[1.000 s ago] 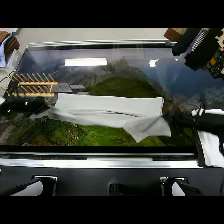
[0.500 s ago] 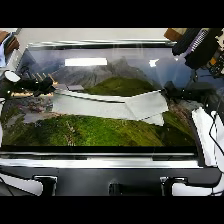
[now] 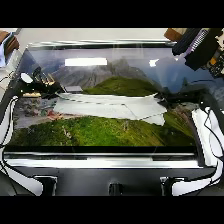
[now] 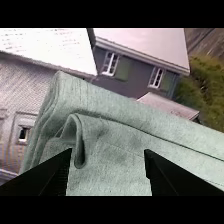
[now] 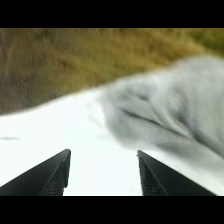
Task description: Fold the clothes and pants, and hang the long-sleeved shirts on hangers.
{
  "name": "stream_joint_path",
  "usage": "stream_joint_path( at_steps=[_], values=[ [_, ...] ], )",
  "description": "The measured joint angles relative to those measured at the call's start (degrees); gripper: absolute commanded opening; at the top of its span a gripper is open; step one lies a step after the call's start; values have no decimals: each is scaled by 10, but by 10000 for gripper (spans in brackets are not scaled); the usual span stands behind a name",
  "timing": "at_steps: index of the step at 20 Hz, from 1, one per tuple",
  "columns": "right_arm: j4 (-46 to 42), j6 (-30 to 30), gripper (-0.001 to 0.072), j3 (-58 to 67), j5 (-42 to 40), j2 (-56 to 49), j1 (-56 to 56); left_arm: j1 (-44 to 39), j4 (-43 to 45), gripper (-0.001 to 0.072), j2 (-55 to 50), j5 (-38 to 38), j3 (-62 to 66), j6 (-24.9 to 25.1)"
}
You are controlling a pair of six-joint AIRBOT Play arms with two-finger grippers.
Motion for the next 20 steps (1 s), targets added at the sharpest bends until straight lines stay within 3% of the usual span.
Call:
stream_joint_path(
  at_steps=[4, 9, 16, 17, 19, 20],
  values=[
    [-52, -4, 675, 6, -62, 29, -78, 0, 53, 556, 19, -54, 43, 0],
    [-57, -49, 675, 7, -137, -3, -124, 0, 100, 556, 57, -97, 70, 0],
    [-20, -95, 655, 8, -154, -64, -95, -1, 115, 556, 74, -141, 75, 0],
    [-13, -97, 614, 8, -154, -70, -83, -2, 116, 556, 74, -143, 75, 0],
    [-11, -97, 418, 8, -148, -79, -57, -4, 116, 556, 75, -146, 76, 0],
    [-16, -97, 204, 8, -142, -82, -45, -6, 117, 556, 75, -147, 76, 0]
  ],
)
